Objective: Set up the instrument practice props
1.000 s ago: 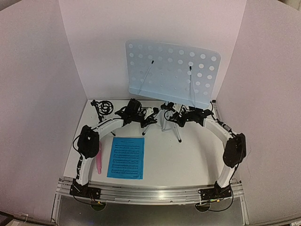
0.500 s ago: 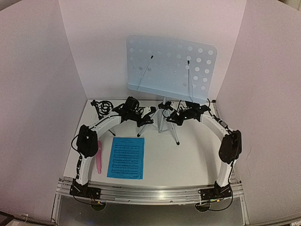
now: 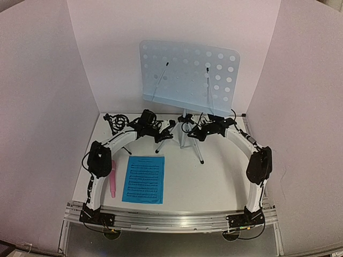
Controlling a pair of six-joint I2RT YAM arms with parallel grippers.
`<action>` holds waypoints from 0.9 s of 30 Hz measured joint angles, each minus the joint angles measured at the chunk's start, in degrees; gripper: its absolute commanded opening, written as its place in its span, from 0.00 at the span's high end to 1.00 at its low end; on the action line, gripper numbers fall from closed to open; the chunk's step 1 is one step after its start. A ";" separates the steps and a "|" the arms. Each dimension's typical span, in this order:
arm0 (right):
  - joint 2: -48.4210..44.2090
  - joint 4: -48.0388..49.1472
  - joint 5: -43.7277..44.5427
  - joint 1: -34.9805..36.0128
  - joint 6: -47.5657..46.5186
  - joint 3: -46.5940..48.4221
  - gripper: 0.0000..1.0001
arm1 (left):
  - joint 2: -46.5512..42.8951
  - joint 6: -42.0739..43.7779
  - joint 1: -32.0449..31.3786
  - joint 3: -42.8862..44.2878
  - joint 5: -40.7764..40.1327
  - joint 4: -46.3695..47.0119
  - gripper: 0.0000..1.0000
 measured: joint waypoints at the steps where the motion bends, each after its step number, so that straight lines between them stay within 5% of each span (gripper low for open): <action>1: 0.20 0.46 0.54 0.19 0.65 0.22 1.00 | 0.16 0.05 0.28 0.00 0.08 0.73 1.00; 4: 0.26 1.77 2.83 1.03 2.42 0.28 0.96 | 0.33 0.11 0.80 0.00 0.35 1.23 1.00; 11: 0.54 2.32 5.06 1.54 5.01 0.35 0.66 | 0.36 0.24 1.37 -0.09 0.50 1.26 1.00; 27: 0.06 -4.67 5.85 -0.28 13.36 -1.93 0.41 | 0.36 1.76 3.94 -0.09 1.43 1.04 1.00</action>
